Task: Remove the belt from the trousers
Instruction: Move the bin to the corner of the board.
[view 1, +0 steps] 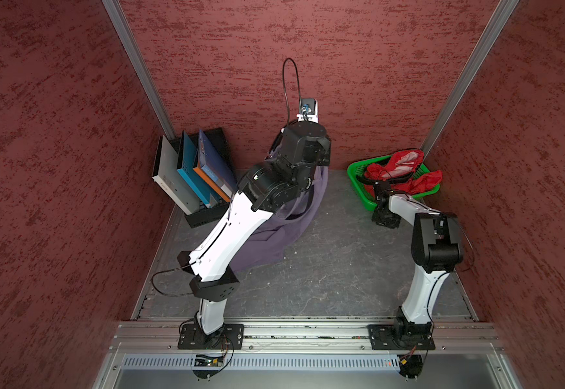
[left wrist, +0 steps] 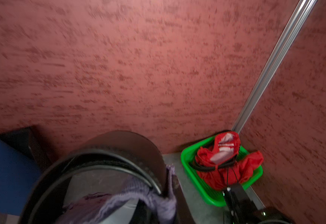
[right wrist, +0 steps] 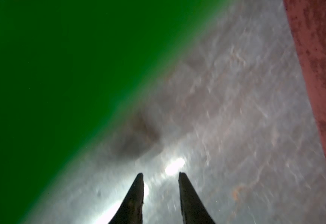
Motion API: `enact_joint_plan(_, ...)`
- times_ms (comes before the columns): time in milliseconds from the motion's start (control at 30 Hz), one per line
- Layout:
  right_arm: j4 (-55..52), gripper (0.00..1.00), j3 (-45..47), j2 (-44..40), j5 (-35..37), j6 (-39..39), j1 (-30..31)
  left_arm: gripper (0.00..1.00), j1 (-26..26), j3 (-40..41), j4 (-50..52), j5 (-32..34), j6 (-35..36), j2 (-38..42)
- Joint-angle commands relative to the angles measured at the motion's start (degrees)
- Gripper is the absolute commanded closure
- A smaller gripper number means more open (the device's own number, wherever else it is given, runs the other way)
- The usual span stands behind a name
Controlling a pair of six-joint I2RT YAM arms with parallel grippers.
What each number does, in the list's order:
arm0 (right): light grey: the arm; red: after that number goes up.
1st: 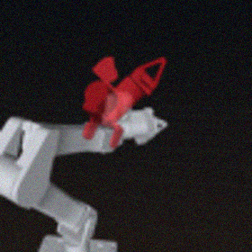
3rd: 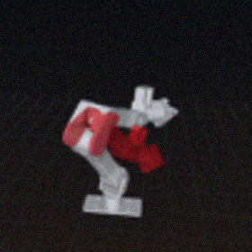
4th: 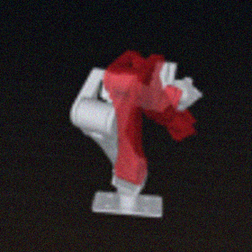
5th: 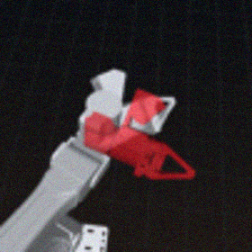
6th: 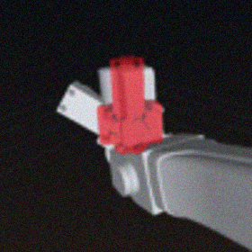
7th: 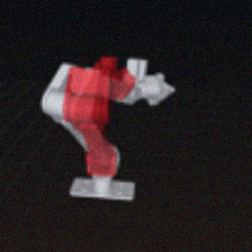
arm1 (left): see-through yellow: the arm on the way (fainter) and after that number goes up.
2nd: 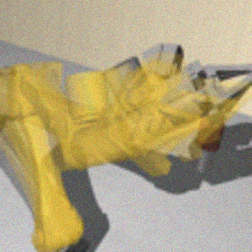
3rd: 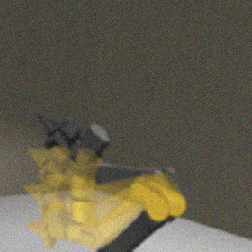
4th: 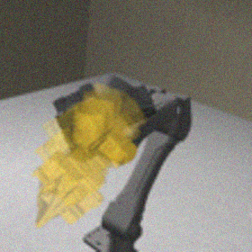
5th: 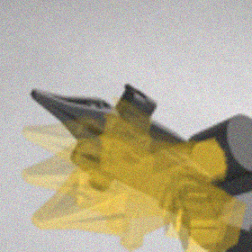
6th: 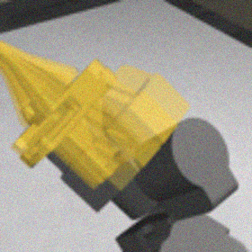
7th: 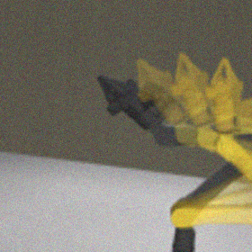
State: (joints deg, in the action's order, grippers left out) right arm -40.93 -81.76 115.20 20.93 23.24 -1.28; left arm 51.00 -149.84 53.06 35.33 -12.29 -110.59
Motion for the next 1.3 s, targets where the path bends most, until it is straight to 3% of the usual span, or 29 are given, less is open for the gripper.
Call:
enact_joint_plan(0,6.5,0.67,-5.5,1.1,-3.5,-3.0,-2.4,1.00,-3.1,-1.7,2.8,-7.6,-9.3,-0.7)
enact_joint_plan(267,3.4,0.64,-17.8,5.1,-19.0,-5.0,-2.6,1.00,-12.0,0.5,10.5,-16.1,-22.9,-7.6)
enact_joint_plan(333,5.6,0.62,-13.6,2.3,-24.1,-4.1,-2.2,1.00,-14.5,4.5,9.5,-23.2,-27.0,-8.7)
enact_joint_plan(433,7.9,0.59,-5.8,-4.6,-28.7,-3.8,0.0,1.00,-18.1,19.8,0.2,-37.2,-34.9,-7.2)
enact_joint_plan(567,10.3,0.54,3.8,-16.5,-35.9,-3.7,4.5,1.00,-16.6,26.3,-1.7,-33.1,-37.1,-7.5)
enact_joint_plan(700,9.2,0.51,8.6,-25.7,-36.4,-6.3,15.3,0.99,-19.3,32.2,-5.3,-38.8,-46.2,-8.5)
enact_joint_plan(833,12.8,0.49,12.6,-31.4,-37.6,-6.5,26.2,0.68,-23.2,37.8,-14.1,-48.5,-54.7,-11.6)
enact_joint_plan(933,15.5,0.49,14.3,-33.4,-40.5,-6.3,30.1,0.48,-26.1,39.2,-22.0,-51.4,-55.2,-12.5)
enact_joint_plan(1033,14.9,0.49,12.7,-32.1,-43.0,-8.1,33.9,0.30,-29.9,43.3,-39.9,-54.2,-53.3,-11.1)
enact_joint_plan(1100,13.0,0.49,10.4,-29.5,-42.7,-10.2,37.2,0.27,-33.4,51.6,-65.9,-62.3,-60.0,-10.7)
enact_joint_plan(1133,12.2,0.49,8.8,-28.1,-41.9,-11.2,38.6,0.23,-35.1,56.0,-73.7,-62.8,-64.9,-9.7)
enact_joint_plan(1200,10.3,0.49,5.2,-24.3,-40.3,-12.9,40.5,0.24,-37.6,61.9,-76.7,-63.3,-66.1,-5.5)
enact_joint_plan(1267,9.6,0.49,1.1,-20.0,-39.4,-14.0,41.8,0.34,-38.2,66.8,-63.7,-58.4,-57.0,4.3)
